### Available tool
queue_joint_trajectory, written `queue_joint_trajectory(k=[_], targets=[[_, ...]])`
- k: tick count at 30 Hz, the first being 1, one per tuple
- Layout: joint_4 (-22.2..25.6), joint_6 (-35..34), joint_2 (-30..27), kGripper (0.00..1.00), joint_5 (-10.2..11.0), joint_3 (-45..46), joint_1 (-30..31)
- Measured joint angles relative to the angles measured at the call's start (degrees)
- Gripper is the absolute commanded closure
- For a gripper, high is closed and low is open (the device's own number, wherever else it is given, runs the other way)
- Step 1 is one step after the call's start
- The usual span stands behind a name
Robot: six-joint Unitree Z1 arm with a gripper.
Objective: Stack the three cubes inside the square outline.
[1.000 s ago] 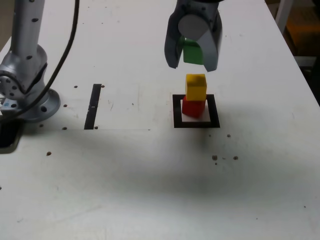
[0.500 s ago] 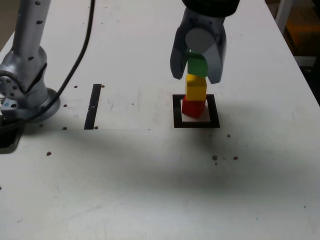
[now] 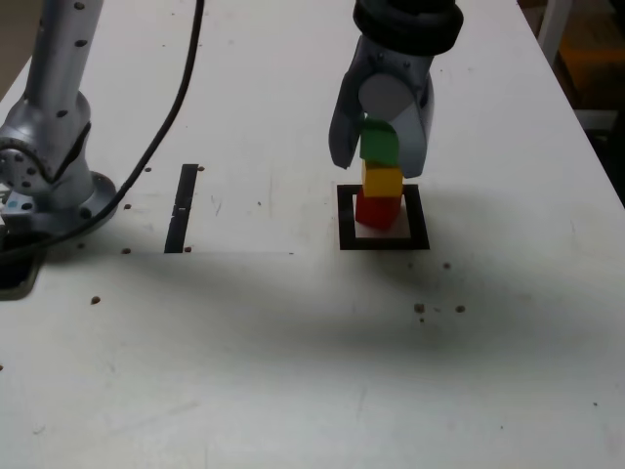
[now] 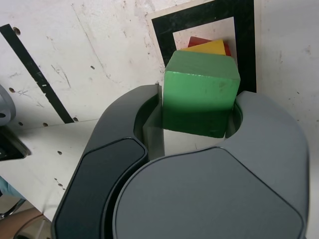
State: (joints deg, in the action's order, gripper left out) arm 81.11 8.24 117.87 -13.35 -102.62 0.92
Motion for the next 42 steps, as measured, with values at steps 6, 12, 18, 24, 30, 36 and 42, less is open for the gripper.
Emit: queue_joint_trajectory(k=[6, 12, 18, 24, 30, 36, 42], targets=[[-0.51, 0.22, 0.03, 0.49, -0.42, 0.17, -0.01], [-0.57, 0.28, 0.05, 0.39, -0.82, 0.34, -0.01], [-0.54, 0.28, 0.07, 0.33, -0.96, 0.76, -0.01], [0.12, -0.02, 0.05, 0.29, -1.01, 0.73, -0.01], [1.94, -0.76, -0.69, 0.29, 0.54, -1.57, -0.01], [6.24, -2.37, -5.56, 0.28, 4.1, -5.64, -0.04], [9.01, -3.95, -10.85, 0.27, 7.55, -6.41, -0.41]])
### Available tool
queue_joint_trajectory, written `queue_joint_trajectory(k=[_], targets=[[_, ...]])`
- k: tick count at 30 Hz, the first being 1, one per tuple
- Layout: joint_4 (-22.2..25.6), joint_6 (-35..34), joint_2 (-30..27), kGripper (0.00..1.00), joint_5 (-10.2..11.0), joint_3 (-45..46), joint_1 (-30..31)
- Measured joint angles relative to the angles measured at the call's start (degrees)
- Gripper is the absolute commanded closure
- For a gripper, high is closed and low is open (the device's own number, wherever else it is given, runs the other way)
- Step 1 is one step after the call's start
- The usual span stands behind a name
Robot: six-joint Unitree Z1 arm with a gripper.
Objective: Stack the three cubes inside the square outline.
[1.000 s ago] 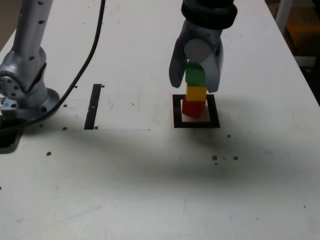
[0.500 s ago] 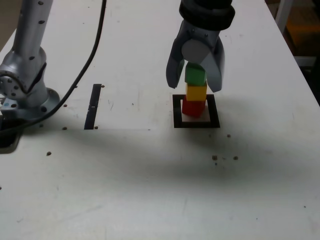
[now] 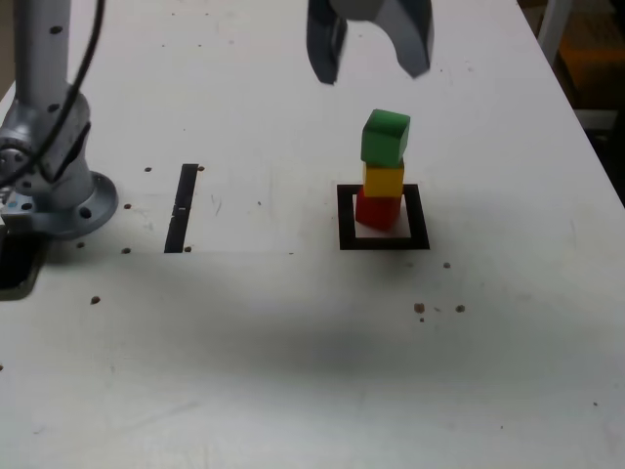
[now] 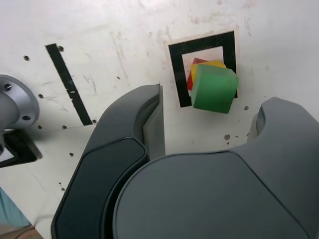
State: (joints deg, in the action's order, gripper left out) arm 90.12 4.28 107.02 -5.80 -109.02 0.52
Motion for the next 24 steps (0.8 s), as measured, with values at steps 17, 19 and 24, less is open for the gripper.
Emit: queue_joint_trajectory(k=[17, 19, 24], targets=[[-2.13, -3.78, -10.49, 0.27, -1.17, 25.38, -5.15], [-3.93, -3.91, -10.71, 0.27, -2.73, 29.51, -5.31], [-10.79, -3.99, -10.83, 0.27, -7.43, 38.68, -5.39]])
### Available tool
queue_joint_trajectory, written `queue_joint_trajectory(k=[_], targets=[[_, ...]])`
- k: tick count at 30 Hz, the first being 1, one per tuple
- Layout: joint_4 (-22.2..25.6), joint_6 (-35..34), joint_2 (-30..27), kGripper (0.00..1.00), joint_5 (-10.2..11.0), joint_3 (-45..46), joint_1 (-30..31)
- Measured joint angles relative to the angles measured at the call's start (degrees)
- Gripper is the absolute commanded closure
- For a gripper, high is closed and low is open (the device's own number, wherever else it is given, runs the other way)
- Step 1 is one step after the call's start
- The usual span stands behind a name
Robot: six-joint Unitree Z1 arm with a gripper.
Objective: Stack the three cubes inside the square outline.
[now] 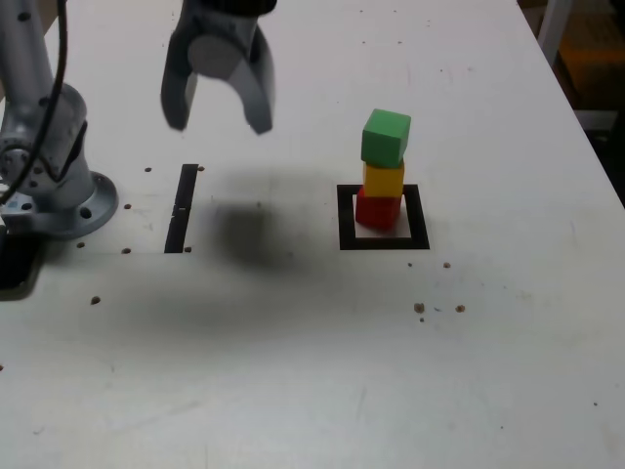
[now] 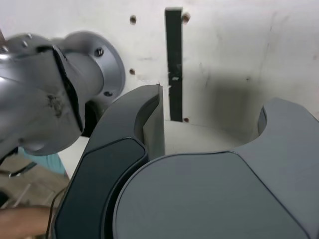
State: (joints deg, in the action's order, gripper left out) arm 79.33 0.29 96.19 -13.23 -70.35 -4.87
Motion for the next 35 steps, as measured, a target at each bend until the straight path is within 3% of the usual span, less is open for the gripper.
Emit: queue_joint_trajectory(k=[6, 20, 35], targets=[[-4.56, 0.68, -0.07, 0.28, -2.76, 5.15, 0.0], [-16.99, 8.09, 1.18, 0.27, -12.2, 16.69, 0.0], [-22.62, 10.34, 1.53, 0.26, -12.6, 19.82, 0.0]])
